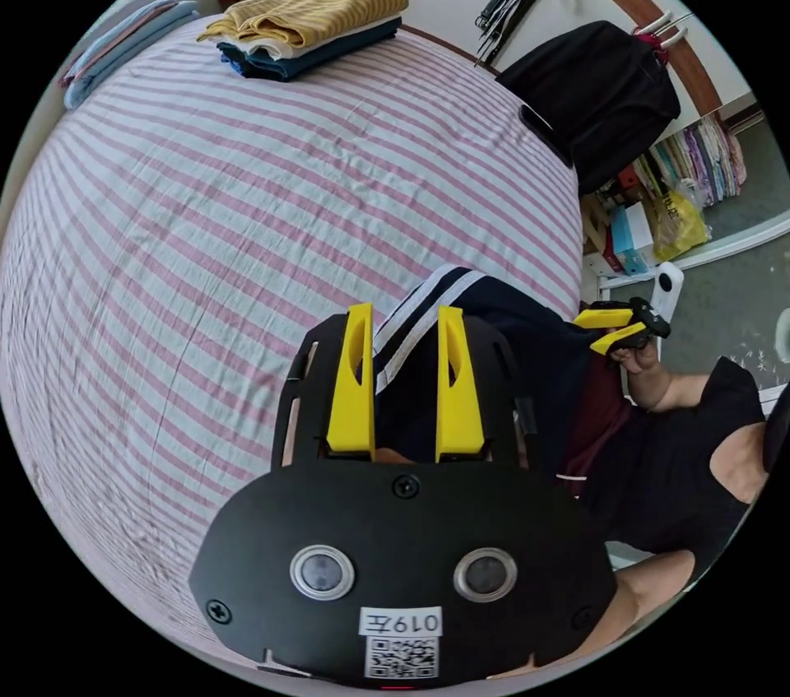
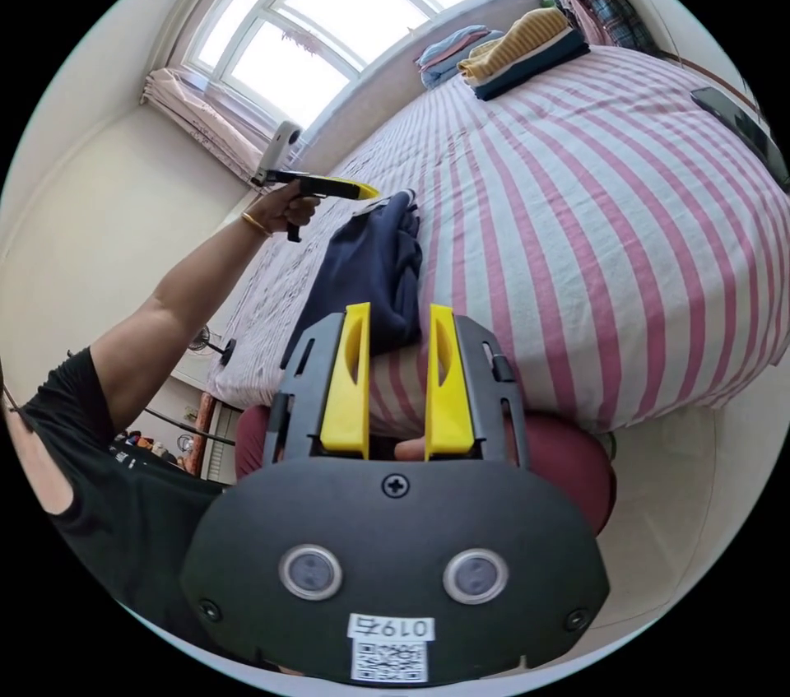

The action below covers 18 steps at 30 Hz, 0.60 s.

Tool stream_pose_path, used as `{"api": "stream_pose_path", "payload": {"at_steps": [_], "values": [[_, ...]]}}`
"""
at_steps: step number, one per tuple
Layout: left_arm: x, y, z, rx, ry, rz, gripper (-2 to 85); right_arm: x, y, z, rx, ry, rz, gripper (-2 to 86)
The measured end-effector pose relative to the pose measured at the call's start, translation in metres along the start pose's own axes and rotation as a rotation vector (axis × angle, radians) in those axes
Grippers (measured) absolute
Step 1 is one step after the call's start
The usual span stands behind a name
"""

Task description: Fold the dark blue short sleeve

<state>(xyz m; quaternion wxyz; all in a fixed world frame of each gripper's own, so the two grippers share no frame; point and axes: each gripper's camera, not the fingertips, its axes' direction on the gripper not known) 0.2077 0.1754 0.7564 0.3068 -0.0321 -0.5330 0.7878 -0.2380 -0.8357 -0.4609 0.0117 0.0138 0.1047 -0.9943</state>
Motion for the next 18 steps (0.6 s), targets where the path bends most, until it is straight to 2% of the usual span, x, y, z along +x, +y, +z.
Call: {"api": "stream_pose_path", "payload": {"at_steps": [4,11,18], "values": [[-0.01,-0.007,0.016,-0.092,-0.014,0.033,11.7,0.005,-0.002,0.002,-0.004,-0.019,0.01,10.1],[-0.029,-0.008,0.02,-0.085,0.049,0.023,5.2,0.006,-0.006,0.002,0.009,-0.03,0.002,3.6],[-0.051,0.001,0.023,-0.088,0.037,-0.047,5.2,0.004,-0.014,0.006,-0.008,0.008,0.017,1.6]]}}
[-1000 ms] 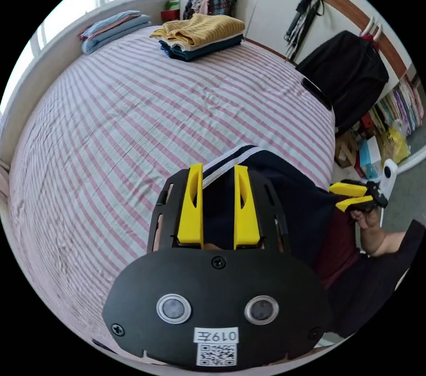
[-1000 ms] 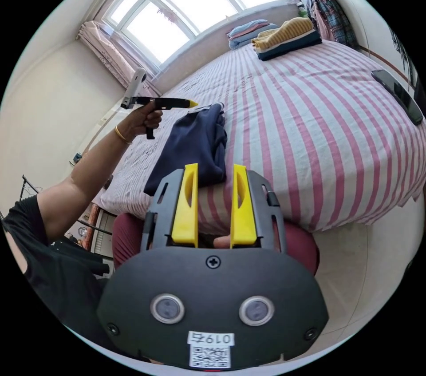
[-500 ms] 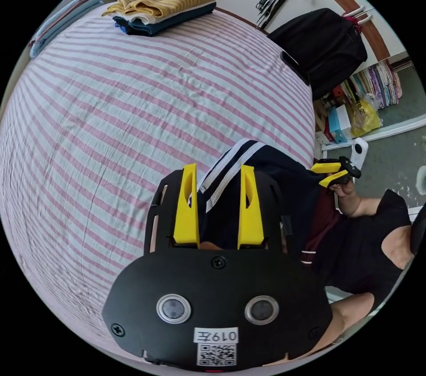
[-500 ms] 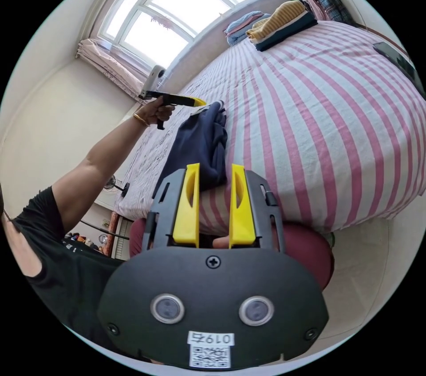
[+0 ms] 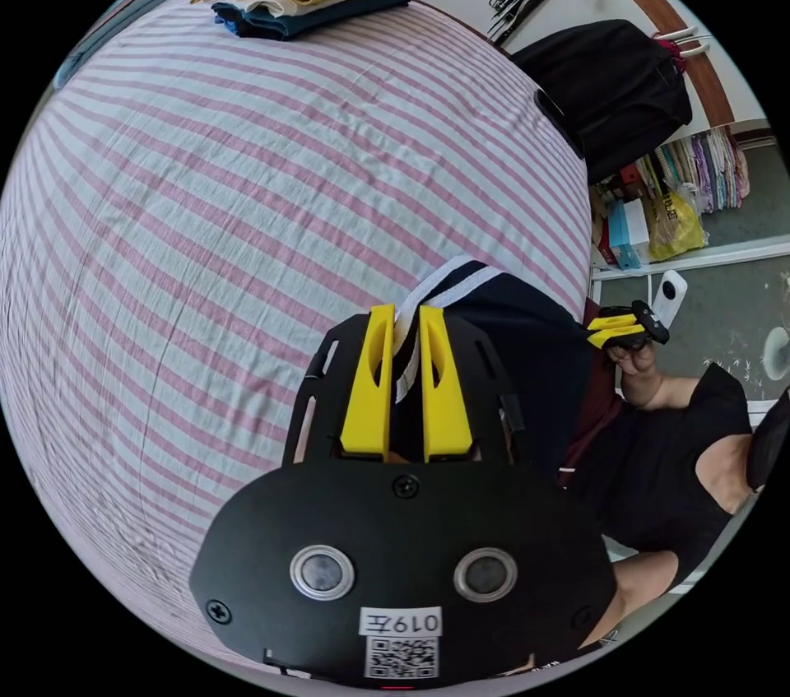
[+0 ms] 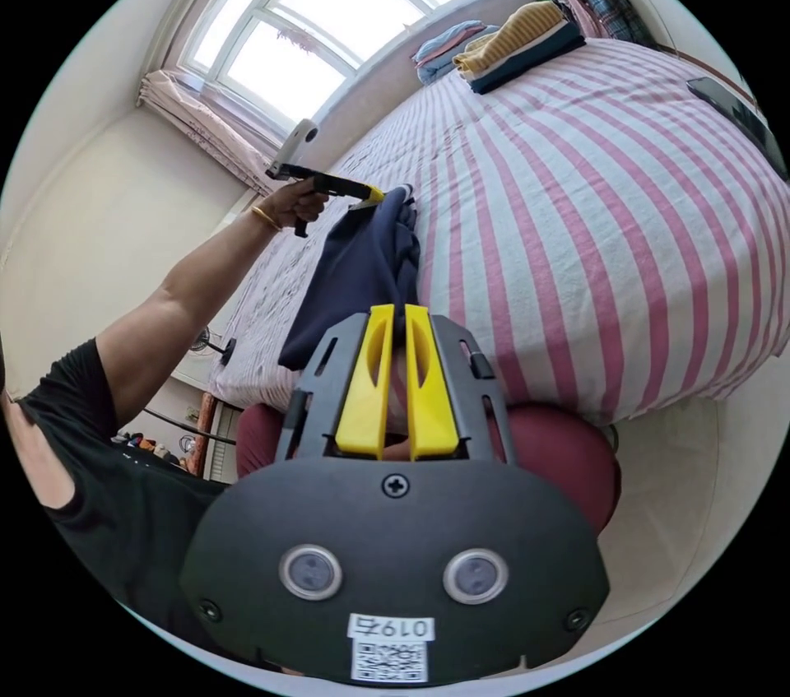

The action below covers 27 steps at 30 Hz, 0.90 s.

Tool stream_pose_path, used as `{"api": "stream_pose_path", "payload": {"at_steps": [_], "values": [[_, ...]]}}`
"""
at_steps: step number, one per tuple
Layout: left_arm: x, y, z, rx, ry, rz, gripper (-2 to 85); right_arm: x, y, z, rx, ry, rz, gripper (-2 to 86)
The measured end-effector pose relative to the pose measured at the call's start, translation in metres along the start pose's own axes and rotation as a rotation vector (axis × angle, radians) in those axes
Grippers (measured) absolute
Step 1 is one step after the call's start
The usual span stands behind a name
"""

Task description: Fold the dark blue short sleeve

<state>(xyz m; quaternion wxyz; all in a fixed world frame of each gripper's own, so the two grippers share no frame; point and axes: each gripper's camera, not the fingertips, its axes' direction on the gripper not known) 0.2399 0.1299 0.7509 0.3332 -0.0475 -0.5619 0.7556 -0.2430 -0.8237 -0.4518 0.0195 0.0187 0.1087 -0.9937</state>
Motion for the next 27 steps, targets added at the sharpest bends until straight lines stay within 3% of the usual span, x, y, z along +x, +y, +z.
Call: {"api": "stream_pose_path", "payload": {"at_steps": [6,18,22,27], "values": [[-0.026,0.022,-0.009,0.055,0.094,-0.049,8.2,0.007,-0.008,0.0,-0.005,-0.03,0.024,3.9],[-0.06,0.135,-0.07,0.471,0.185,-0.171,7.2,0.008,-0.042,-0.021,0.069,-0.002,0.0,9.6],[-0.057,0.239,-0.062,0.646,0.108,-0.388,7.8,-0.01,-0.097,-0.009,0.059,0.039,-0.104,9.5],[-0.081,0.337,-0.025,0.753,0.235,-0.667,11.1,-0.015,-0.165,0.048,-0.07,0.009,-0.167,10.5]]}}
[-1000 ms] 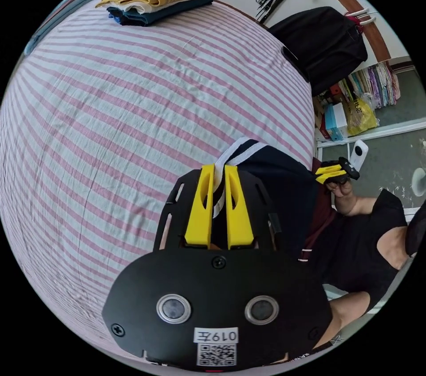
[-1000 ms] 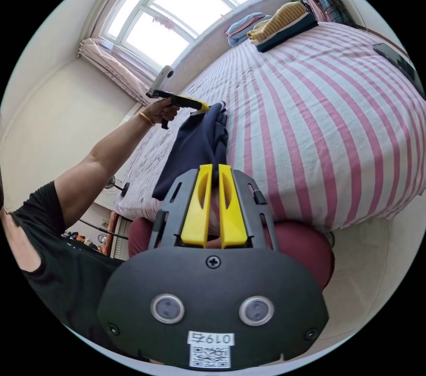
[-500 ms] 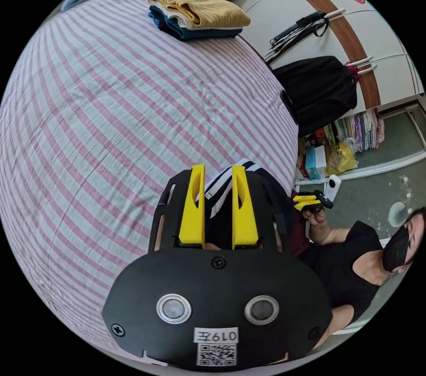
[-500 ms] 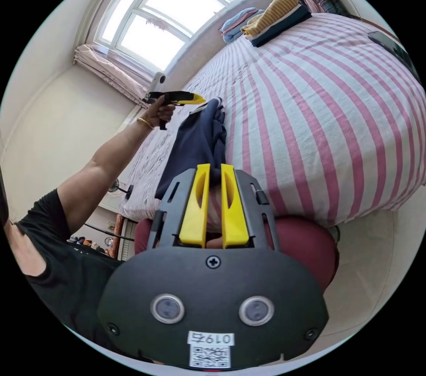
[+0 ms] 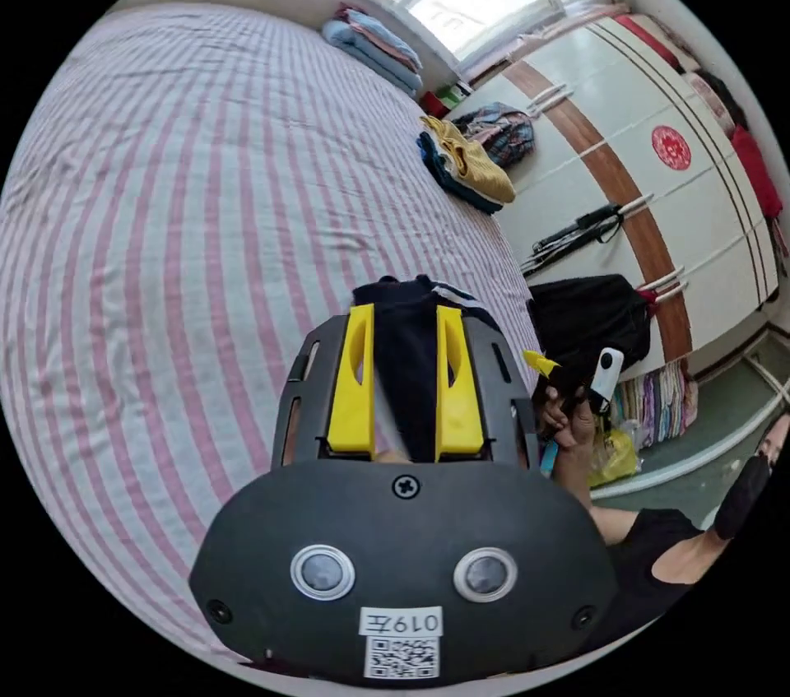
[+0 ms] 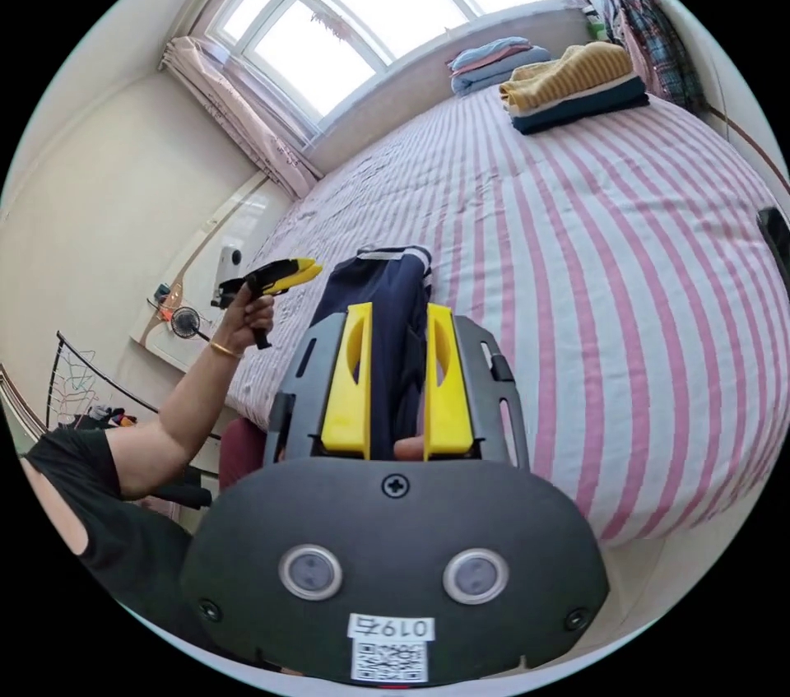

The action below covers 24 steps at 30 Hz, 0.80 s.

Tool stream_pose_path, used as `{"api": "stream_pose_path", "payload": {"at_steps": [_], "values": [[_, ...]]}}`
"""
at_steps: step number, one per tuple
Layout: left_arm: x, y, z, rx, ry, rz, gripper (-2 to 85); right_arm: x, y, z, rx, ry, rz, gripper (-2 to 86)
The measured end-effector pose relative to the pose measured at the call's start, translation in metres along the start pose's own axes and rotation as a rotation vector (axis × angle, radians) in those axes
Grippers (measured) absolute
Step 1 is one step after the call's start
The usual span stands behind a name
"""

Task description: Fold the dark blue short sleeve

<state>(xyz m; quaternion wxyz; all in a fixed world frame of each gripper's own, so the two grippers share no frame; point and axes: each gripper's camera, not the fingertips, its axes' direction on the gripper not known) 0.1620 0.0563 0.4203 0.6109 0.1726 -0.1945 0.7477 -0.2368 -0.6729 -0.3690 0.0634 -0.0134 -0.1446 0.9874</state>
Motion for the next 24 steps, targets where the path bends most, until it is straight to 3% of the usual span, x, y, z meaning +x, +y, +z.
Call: {"api": "stream_pose_path", "payload": {"at_steps": [4,13,19,24], "values": [[-0.033,0.008,-0.007,0.022,0.135,-0.129,14.0,0.016,-0.029,0.026,-0.063,0.011,0.019,10.9],[-0.017,-0.022,0.023,-0.134,-0.073,-0.122,12.8,0.046,-0.057,0.044,-0.112,0.009,0.062,9.3],[-0.032,-0.021,0.019,-0.112,-0.078,-0.182,6.2,0.069,-0.069,0.045,-0.105,-0.057,0.081,1.4],[-0.049,-0.013,0.014,-0.109,-0.033,-0.205,4.5,0.095,-0.073,0.042,-0.106,-0.093,0.119,0.2]]}}
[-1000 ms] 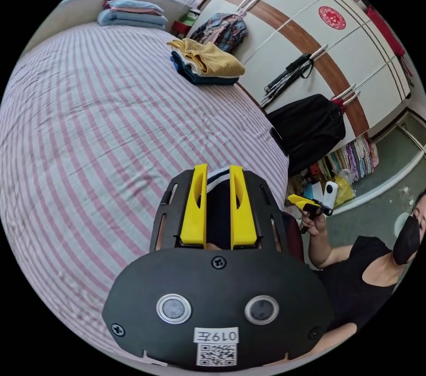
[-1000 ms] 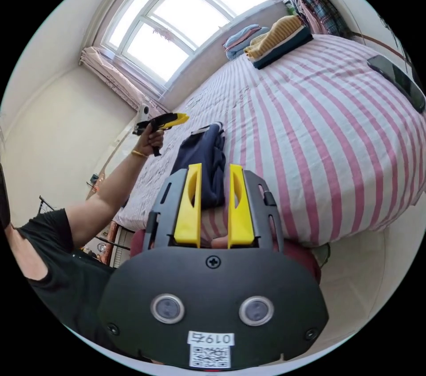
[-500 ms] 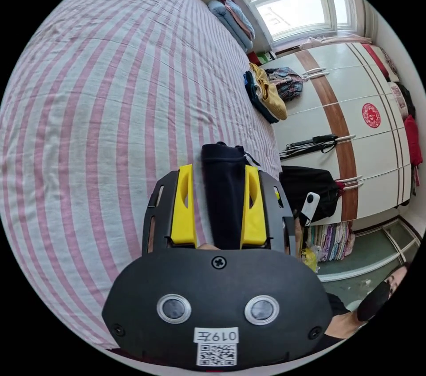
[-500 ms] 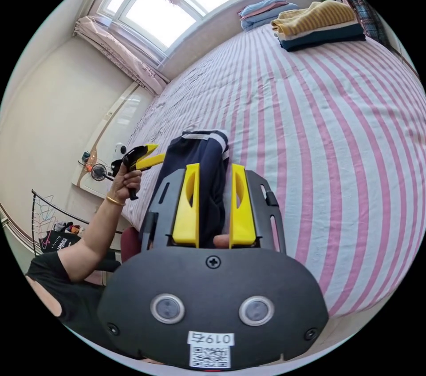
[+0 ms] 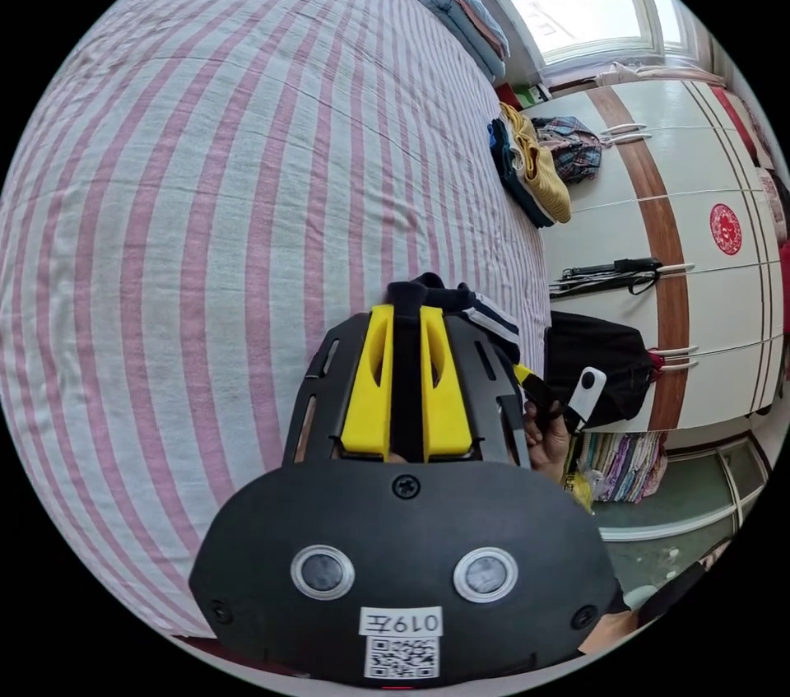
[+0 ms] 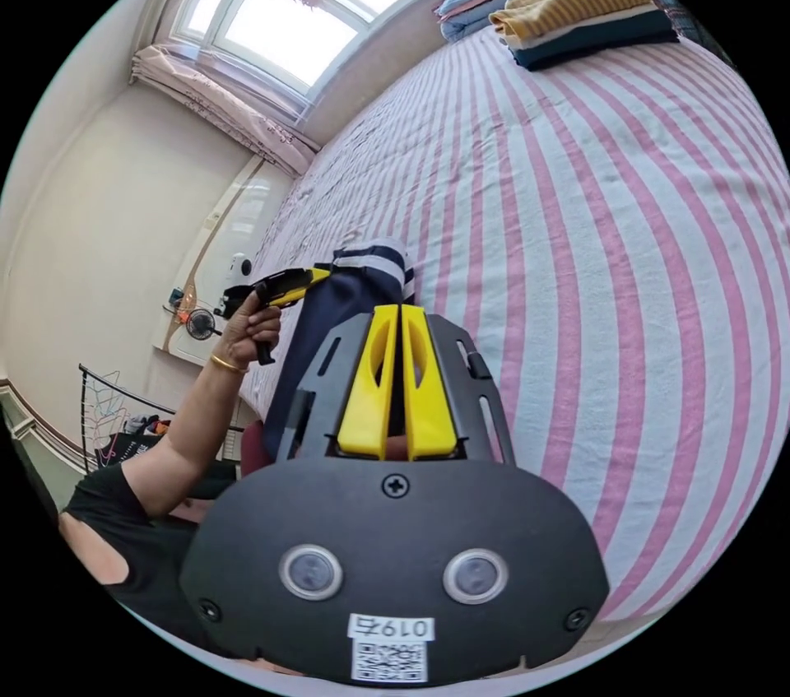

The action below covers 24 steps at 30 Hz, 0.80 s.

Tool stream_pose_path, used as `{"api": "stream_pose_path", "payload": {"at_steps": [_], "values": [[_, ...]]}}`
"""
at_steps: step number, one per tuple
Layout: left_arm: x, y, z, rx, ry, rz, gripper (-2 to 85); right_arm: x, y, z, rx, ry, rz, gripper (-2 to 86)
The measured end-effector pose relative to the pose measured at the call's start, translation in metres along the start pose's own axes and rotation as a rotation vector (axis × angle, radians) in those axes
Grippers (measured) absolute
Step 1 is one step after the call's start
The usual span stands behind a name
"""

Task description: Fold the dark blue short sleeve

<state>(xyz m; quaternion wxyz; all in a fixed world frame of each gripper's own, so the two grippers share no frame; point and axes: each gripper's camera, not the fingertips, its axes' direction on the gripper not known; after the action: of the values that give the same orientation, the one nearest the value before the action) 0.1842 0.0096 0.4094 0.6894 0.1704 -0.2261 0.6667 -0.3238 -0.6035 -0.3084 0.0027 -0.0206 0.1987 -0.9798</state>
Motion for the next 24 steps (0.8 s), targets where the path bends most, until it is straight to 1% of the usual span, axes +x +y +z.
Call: {"api": "stream_pose_path", "payload": {"at_steps": [5,7,10,14,16,19,24], "values": [[-0.001,0.004,-0.008,-0.027,0.038,0.062,6.5,0.019,-0.004,0.0,-0.008,-0.083,0.028,2.9],[0.001,0.006,-0.011,-0.038,0.043,0.082,7.4,0.021,-0.011,-0.006,0.0,-0.093,0.02,8.6],[0.004,0.01,-0.014,-0.048,0.03,0.108,8.1,0.02,-0.026,-0.008,0.001,-0.088,0.01,10.9],[0.004,0.015,-0.014,-0.055,0.028,0.102,8.3,0.02,-0.048,0.005,-0.034,-0.079,0.013,10.1],[0.003,0.018,-0.015,-0.057,0.029,0.101,8.3,0.024,-0.056,0.012,-0.045,-0.104,0.024,6.2],[0.001,0.024,-0.016,-0.064,0.036,0.095,8.3,0.028,-0.059,0.018,-0.067,-0.067,0.041,2.0],[-0.003,0.035,-0.021,-0.066,0.071,0.08,8.4,0.047,-0.048,0.024,-0.052,-0.134,0.123,1.4]]}}
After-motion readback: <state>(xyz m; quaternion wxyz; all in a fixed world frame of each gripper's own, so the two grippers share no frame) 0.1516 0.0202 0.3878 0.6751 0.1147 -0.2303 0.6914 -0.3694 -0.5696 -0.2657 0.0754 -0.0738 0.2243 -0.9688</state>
